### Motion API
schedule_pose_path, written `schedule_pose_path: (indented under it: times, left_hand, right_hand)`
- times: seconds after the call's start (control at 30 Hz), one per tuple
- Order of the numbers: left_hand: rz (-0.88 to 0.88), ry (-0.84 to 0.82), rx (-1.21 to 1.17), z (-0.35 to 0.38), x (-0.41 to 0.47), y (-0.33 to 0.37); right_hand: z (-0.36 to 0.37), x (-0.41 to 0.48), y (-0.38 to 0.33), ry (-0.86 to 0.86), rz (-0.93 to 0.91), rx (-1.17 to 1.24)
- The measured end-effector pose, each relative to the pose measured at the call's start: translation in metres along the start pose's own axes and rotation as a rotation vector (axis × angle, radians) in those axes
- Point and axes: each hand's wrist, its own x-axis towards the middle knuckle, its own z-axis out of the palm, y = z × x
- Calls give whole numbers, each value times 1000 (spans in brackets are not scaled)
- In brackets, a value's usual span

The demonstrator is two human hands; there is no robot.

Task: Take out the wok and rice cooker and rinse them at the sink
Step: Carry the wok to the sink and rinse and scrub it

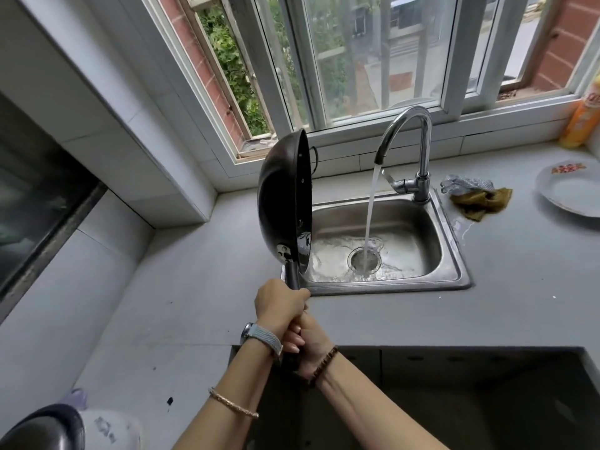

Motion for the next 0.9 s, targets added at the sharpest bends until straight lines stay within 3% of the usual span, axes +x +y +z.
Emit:
schedule_pose_path:
  times: [0.2,0.33,0.7,0.9]
  left_hand:
    - [6,-47,-41,0,-3,2]
    - [5,-121,-173,6,-3,6]
    - [-64,-361,-460,56,-12,25]
    - [-67,-502,-505,84,-24,44]
  right_hand:
    - [1,-6,-2,15,-19,45]
    - [-4,-5,-9,116,-51,-31]
    - [-31,-36,-44,444,-117,-661]
    - [-58,-47,-58,574,-125,-809]
